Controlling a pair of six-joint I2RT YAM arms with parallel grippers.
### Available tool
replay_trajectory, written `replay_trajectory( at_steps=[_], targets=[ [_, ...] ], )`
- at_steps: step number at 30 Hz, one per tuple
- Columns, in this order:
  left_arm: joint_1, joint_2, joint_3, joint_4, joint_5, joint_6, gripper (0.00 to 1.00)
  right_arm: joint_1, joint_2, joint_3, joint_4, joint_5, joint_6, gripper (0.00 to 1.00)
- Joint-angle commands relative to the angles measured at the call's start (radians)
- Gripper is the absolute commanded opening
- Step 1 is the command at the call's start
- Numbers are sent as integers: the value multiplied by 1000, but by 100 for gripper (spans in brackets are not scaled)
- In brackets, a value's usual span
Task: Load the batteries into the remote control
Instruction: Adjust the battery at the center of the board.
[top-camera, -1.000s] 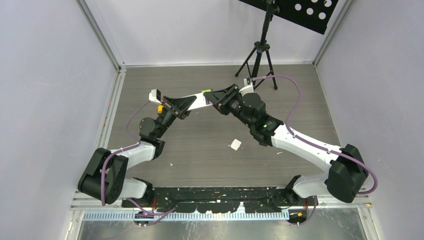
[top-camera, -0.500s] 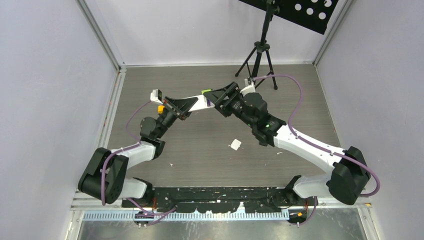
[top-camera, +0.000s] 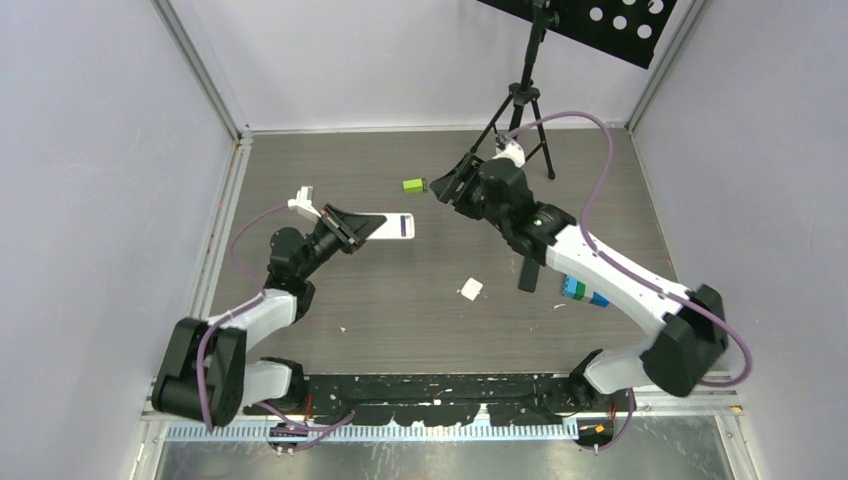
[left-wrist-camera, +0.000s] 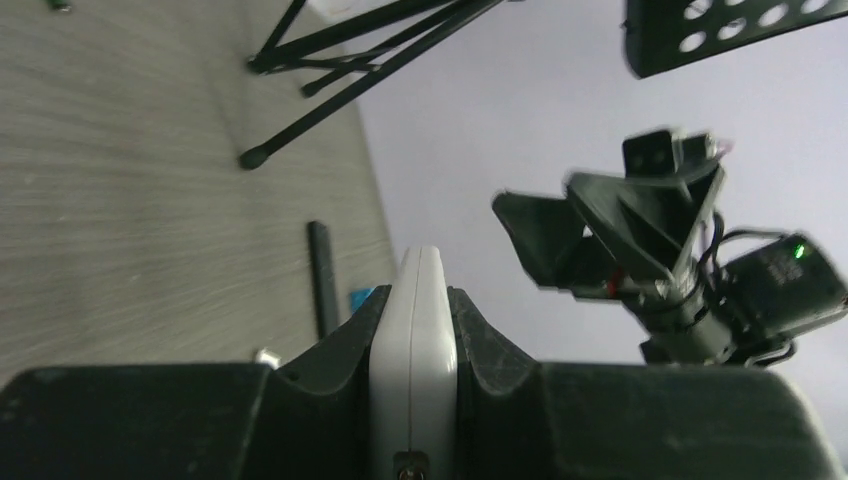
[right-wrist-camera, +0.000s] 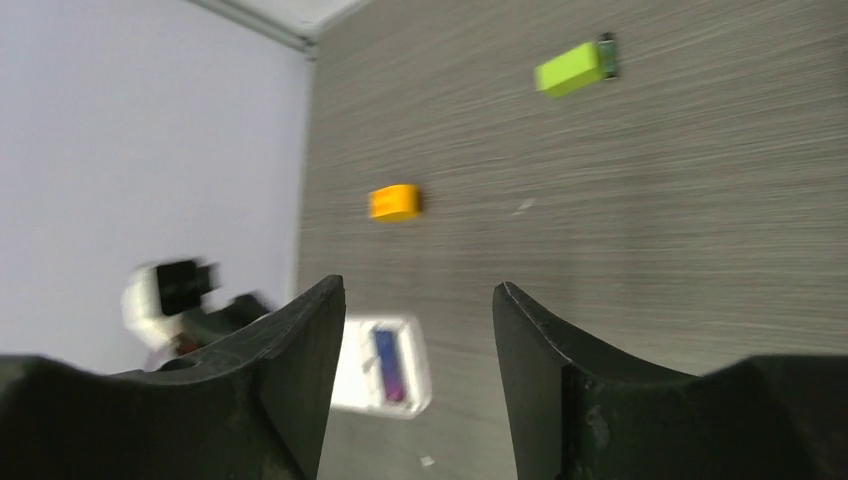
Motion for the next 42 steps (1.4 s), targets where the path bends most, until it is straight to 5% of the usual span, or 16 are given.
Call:
replay_trajectory(
  at_steps=[1,7,11,23,42],
  targets=[
    [8,-155,42,-367,54,268,0,-41,176,108,-184,91,-162,60],
    [7,-183,178,-718,142,509,0,-95,471,292,-184,48,-278,53],
    [8,-178,218,-809,168,570,0,-124,653,414,-190,44,-326,47],
    [8,-77,277,-814,180,584,0,-147,918,654,-108,34,-406,54],
    [8,-28,304,-819,169,611,0,-138,1038,754,-108,-7,-555,57]
  ],
)
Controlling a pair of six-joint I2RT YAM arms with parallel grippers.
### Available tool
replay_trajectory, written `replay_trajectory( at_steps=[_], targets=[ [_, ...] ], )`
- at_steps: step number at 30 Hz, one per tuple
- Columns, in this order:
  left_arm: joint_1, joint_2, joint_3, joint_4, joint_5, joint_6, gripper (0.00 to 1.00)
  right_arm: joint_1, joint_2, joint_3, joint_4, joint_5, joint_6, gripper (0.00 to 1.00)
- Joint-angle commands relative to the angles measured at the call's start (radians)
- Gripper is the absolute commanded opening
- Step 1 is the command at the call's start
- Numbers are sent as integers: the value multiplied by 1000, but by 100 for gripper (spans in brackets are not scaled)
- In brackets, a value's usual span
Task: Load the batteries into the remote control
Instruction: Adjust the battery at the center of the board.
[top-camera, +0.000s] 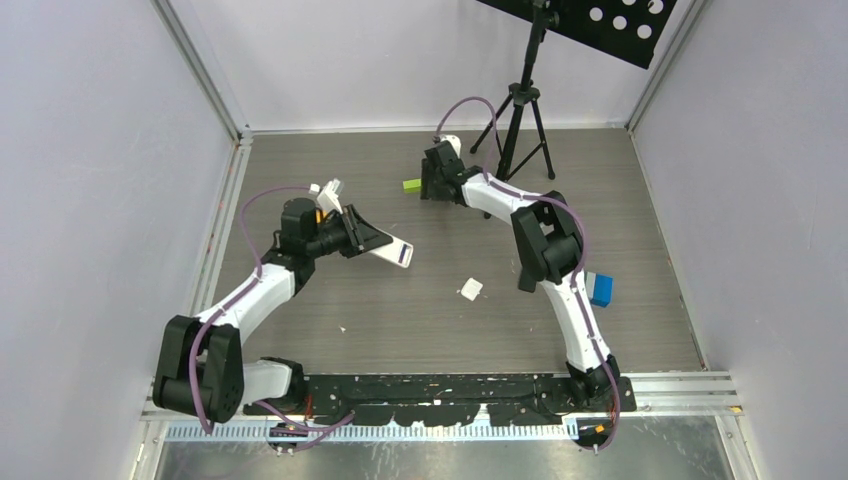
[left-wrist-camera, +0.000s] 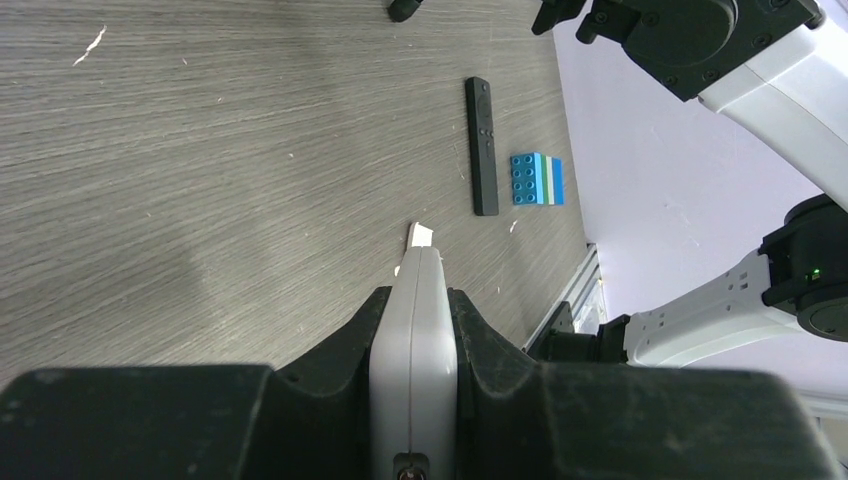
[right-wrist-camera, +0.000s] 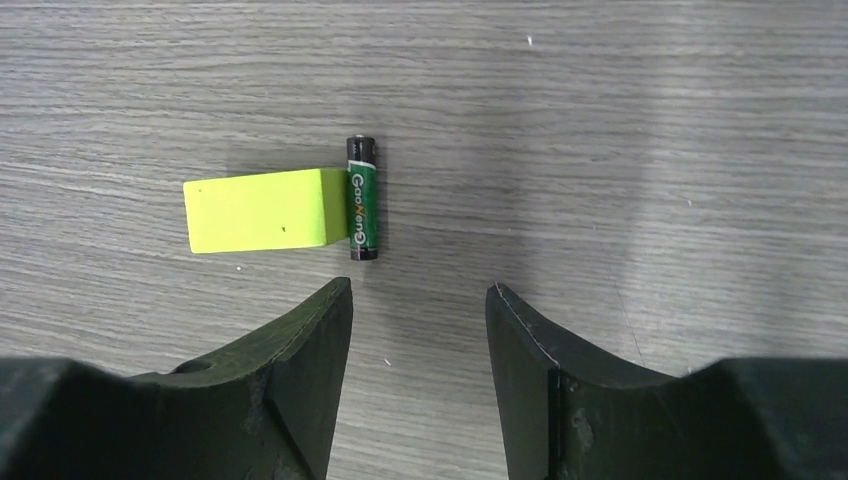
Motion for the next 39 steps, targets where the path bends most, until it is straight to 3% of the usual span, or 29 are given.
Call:
replay_trajectory(
  at_steps=[1,10,19,24,27,31,39],
  targets=[
    [5,9,50,24,18,24,0,11,28,73,4,-3,-63,57],
    [5,-2,89,-43,18,41,0,33,113,187,-79,98,-143,56],
    [5,-6,94,-44,17,39,0,36,198,327,-169,137,-181,41],
    [5,-14,100,-70,16,58,0,37,199,327,-189,112,-182,12],
    [5,-27,102,-73,48,74,0,36,164,285,-189,99,-188,1],
    [-7,-39,120,-77,113,91,0,37,49,174,-196,90,-201,0],
    [-197,-37,233,-207,135,242,0,65,-294,-274,-259,51,-181,0]
  ],
)
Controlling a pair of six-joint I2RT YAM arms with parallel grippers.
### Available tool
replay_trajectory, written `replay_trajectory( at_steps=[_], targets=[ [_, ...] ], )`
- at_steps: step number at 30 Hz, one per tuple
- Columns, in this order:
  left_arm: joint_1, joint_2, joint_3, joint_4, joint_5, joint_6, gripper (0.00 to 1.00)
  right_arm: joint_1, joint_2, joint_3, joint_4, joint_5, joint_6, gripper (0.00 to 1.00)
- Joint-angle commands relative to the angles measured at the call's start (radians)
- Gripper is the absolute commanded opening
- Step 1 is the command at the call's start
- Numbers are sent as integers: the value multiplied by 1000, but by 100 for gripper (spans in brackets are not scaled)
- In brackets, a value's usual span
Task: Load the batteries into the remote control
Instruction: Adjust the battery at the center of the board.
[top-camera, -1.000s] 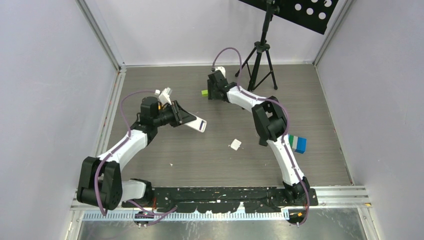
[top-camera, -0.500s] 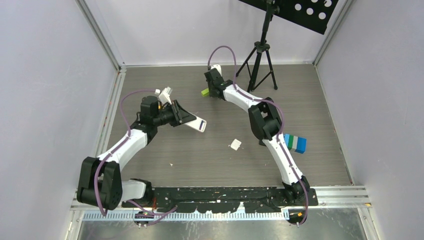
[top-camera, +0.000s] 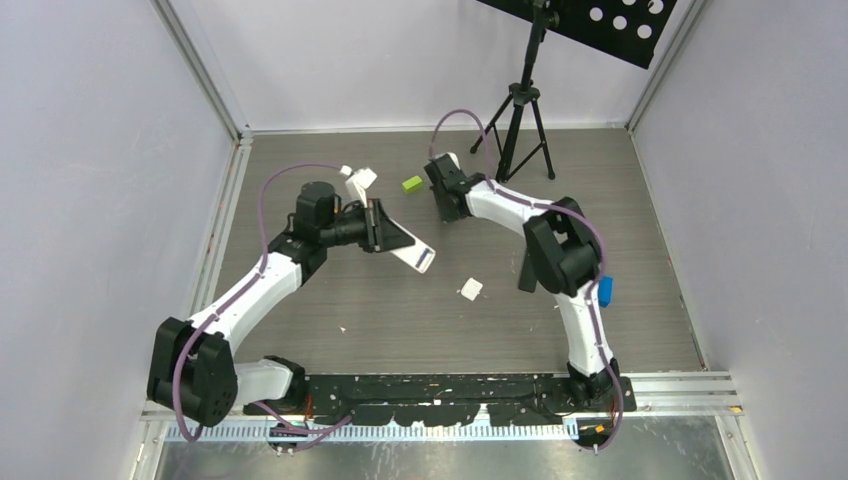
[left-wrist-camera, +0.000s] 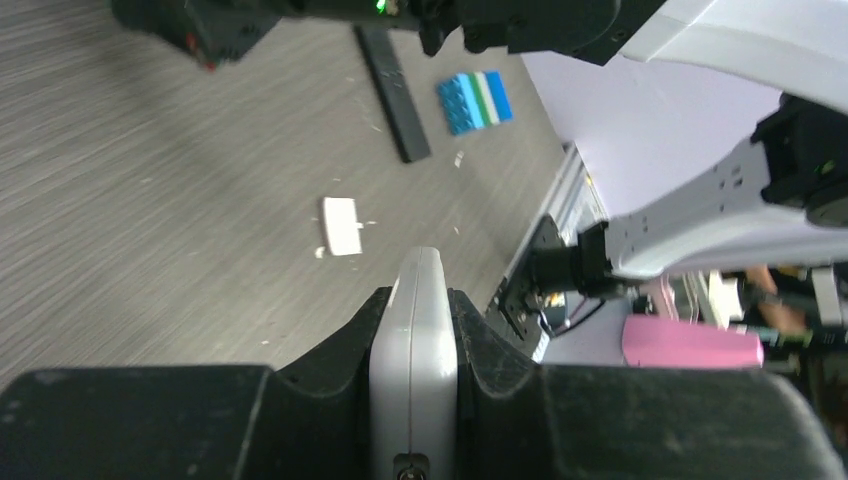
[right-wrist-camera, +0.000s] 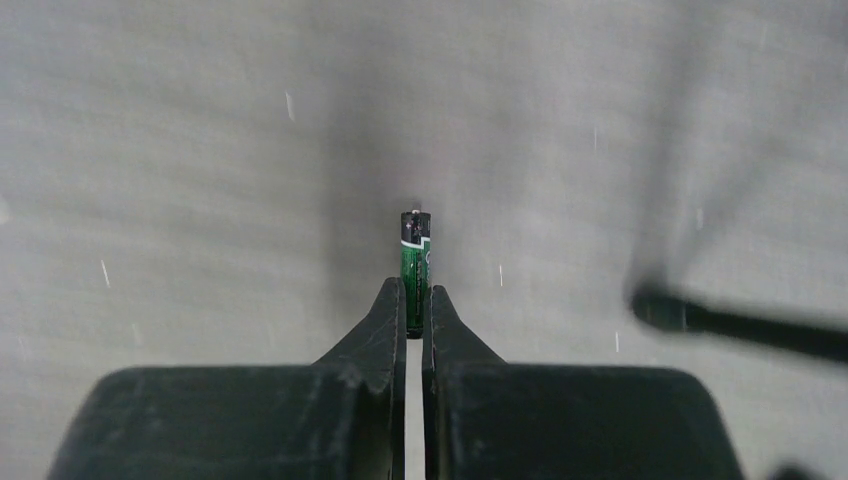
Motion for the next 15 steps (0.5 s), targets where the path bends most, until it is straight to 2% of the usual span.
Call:
replay_trajectory(
  at_steps=[1,9,13,15],
  targets=[
    [-94,-26,78,-52,55,106,0,21,-211,-221,-62,-30,36,0],
    [-134,-28,96,-48,82,100,0,24,-421,-517,-90,5,80,1],
    [-140,-23,99,-45,83,91,0,24,-445,-549,-102,-7,83,20],
    [-142,-21,95,-44,80,92,0,24,-444,-545,-100,-26,90,26]
  ],
)
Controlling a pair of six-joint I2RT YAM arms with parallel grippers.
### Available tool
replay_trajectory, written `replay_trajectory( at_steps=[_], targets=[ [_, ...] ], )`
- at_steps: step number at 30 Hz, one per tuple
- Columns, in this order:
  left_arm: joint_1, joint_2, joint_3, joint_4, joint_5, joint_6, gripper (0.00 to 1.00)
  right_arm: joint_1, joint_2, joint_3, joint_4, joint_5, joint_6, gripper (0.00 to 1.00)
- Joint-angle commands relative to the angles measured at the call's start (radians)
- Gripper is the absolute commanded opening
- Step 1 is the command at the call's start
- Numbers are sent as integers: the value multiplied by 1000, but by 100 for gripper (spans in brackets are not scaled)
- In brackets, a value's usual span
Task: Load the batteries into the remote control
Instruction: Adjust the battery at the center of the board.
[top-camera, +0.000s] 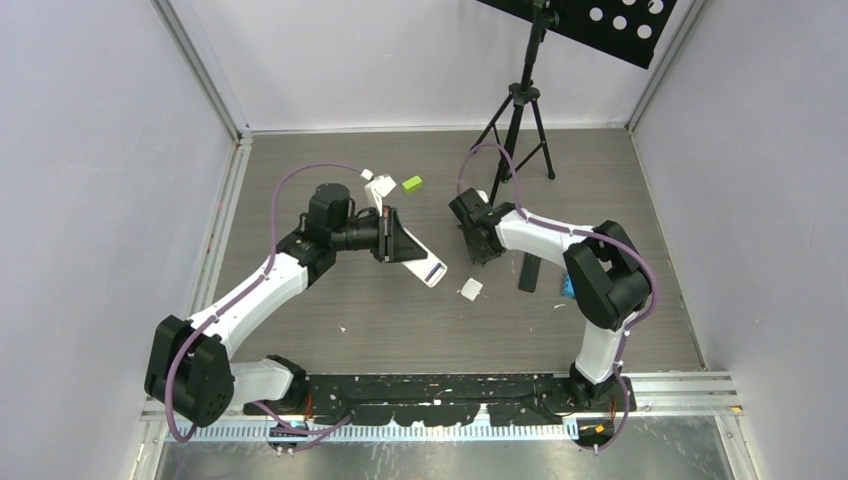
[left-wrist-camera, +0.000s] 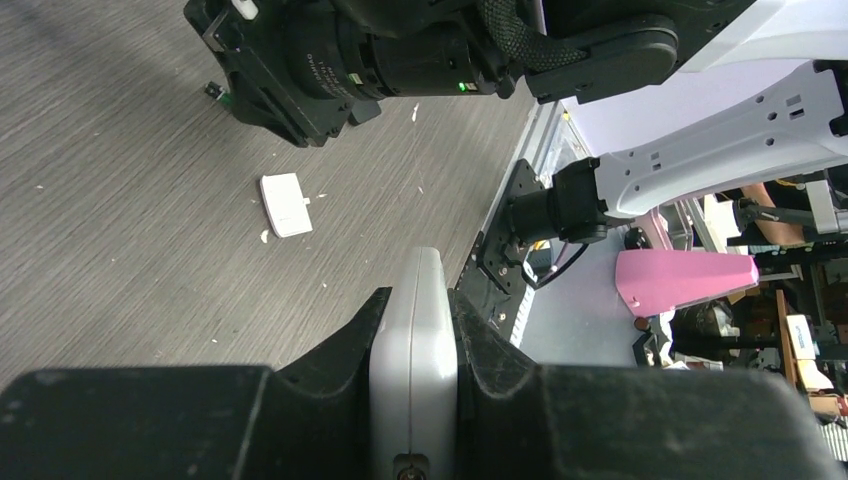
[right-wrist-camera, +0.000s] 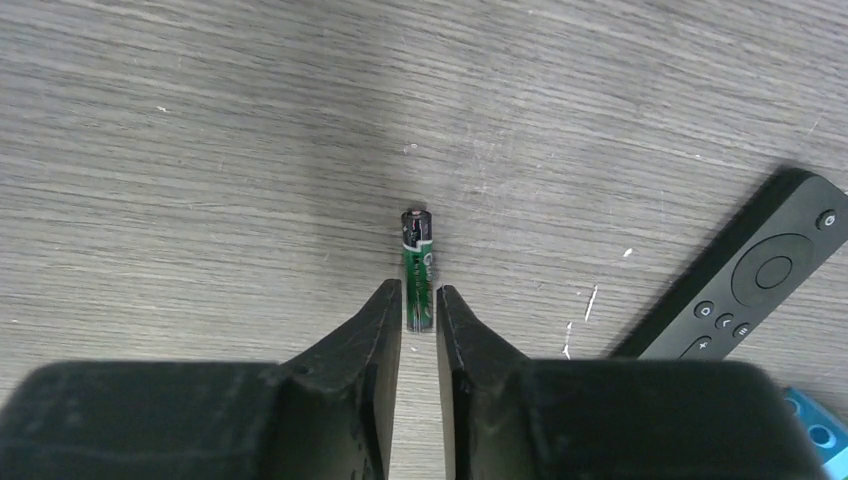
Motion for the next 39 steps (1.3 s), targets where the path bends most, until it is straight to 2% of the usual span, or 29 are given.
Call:
replay_trajectory(
  at_steps=[1,8,13,16,17,19,22,28,35,39],
  targets=[
    [-8,-20,38,12,26,6,0,-2,-37,-1,-1,-25,21,27],
    [-8,-21,40,2,19,12,0,-3,-67,26,-9,-34,62,44],
    [-8,-24,42,0,20,22,0,-3,-183,29,-17,-77,102,56],
    [-8,-27,44,4,39,24,0,-16,-321,-2,22,-220,84,64],
    [-9,-34,42,16,46,13,0,-27,-367,-19,43,-362,67,66],
    [-12,-56,18,99,62,-28,0,-45,-454,-75,118,-521,70,70],
    [-14,-91,-7,170,88,-41,0,-58,-563,-171,265,-703,93,71],
    [-15,-123,18,94,160,30,0,-62,-688,-253,446,-913,128,76],
    [-15,-128,51,84,226,58,0,-55,-632,-243,495,-1173,137,77],
    [-15,-122,58,96,233,40,0,-42,-615,-242,494,-1225,118,70]
  ],
)
